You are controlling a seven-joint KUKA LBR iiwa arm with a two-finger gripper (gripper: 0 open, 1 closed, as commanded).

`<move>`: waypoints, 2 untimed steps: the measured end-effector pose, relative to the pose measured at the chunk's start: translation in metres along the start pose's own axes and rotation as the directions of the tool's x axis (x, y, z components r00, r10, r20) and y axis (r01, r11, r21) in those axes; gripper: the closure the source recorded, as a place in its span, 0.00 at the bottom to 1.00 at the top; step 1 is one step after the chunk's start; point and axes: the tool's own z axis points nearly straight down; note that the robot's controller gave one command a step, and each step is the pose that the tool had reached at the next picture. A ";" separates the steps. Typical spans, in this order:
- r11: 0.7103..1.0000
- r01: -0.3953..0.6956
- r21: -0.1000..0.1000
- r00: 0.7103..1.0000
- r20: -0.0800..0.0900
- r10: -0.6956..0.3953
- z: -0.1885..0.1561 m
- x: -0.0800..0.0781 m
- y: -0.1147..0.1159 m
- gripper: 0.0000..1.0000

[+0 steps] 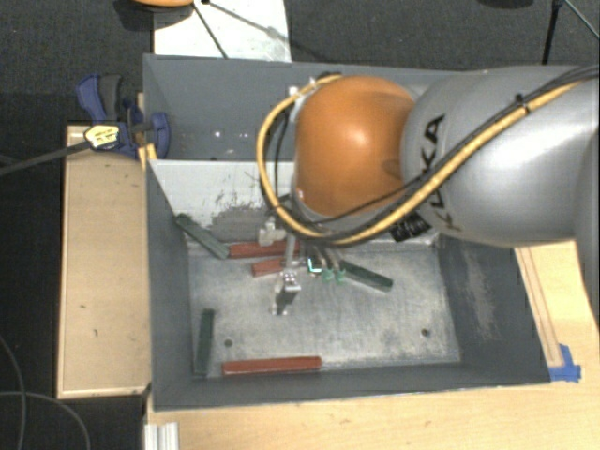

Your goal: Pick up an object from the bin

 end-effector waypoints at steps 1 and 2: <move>1.000 -0.005 -0.001 1.000 0.008 0.005 -0.004 -0.002 -0.001 0.00; 0.998 -0.062 -0.003 0.998 0.013 0.062 0.083 -0.040 -0.034 0.00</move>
Offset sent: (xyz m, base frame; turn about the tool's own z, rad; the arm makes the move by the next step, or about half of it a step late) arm 0.0653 -0.0593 -0.1540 0.1048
